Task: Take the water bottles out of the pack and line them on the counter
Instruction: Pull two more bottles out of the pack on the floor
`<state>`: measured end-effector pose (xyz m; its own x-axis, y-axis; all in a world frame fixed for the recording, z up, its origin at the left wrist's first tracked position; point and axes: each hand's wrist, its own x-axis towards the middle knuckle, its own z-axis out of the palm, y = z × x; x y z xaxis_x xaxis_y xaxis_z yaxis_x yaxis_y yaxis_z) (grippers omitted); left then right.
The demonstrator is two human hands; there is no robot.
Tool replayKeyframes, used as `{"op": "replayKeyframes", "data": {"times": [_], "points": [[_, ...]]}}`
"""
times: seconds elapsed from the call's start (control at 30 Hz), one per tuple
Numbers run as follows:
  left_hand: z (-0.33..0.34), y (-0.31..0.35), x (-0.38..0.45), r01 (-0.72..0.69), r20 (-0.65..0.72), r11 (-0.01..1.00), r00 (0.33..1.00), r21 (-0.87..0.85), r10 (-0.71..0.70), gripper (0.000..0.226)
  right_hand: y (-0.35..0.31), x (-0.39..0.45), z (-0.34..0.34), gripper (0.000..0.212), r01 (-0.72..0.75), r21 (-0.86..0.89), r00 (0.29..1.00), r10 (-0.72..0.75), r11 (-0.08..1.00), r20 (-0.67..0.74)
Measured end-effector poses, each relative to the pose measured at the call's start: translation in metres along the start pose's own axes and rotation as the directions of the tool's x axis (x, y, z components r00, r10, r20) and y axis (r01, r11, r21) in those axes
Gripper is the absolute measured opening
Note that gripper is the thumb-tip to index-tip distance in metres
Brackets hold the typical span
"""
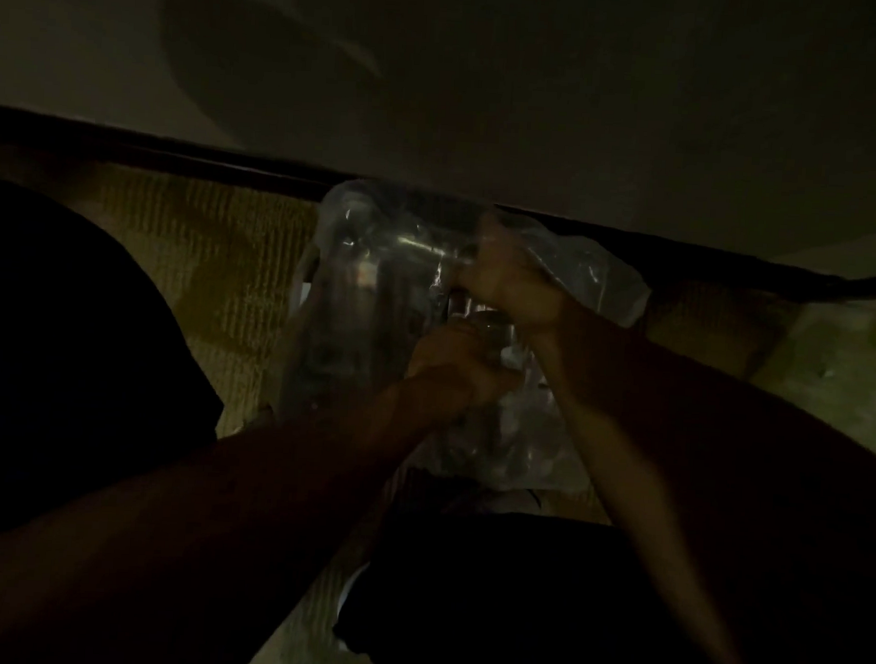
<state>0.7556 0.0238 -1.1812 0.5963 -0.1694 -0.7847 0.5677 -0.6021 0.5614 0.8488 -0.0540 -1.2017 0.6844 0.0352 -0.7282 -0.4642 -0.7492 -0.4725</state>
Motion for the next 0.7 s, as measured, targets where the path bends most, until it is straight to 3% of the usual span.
{"op": "replayKeyframes", "data": {"times": [0.1,0.2,0.33,0.43,0.5,0.6,0.7], "points": [[-0.004,0.005,-0.018,0.001,-0.189,1.0,0.982,-0.008,-0.003,0.084,-0.006,-0.016,0.001,0.063,-0.041,0.089,0.997,0.046,0.995,-0.055],[-0.009,0.002,-0.032,-0.101,-0.258,0.992,0.963,-0.076,0.078,0.094,-0.015,-0.031,-0.004,0.043,-0.066,0.119,0.991,0.079,0.991,-0.106],[-0.01,0.006,-0.052,-0.192,-0.307,0.981,0.932,0.037,0.194,0.087,-0.018,-0.048,-0.017,0.028,-0.144,0.359,0.989,0.145,0.922,0.023],[-0.007,0.013,-0.066,-0.247,-0.317,0.951,0.901,0.187,0.297,0.08,-0.018,-0.06,-0.03,0.022,-0.279,0.618,0.959,0.245,0.734,0.142],[-0.009,0.017,-0.072,-0.233,-0.375,0.932,0.867,0.279,0.329,0.081,-0.013,-0.068,-0.038,0.026,-0.346,0.633,0.937,0.287,0.692,0.199],[-0.02,0.026,-0.079,-0.183,-0.444,0.944,0.847,0.274,0.293,0.081,-0.007,-0.089,-0.045,0.012,-0.358,0.587,0.933,0.304,0.726,0.193],[-0.031,0.034,-0.091,-0.076,-0.487,0.98,0.859,0.184,0.158,0.078,0.0,-0.105,-0.045,0.035,-0.294,0.618,0.952,0.281,0.729,0.122]]}}
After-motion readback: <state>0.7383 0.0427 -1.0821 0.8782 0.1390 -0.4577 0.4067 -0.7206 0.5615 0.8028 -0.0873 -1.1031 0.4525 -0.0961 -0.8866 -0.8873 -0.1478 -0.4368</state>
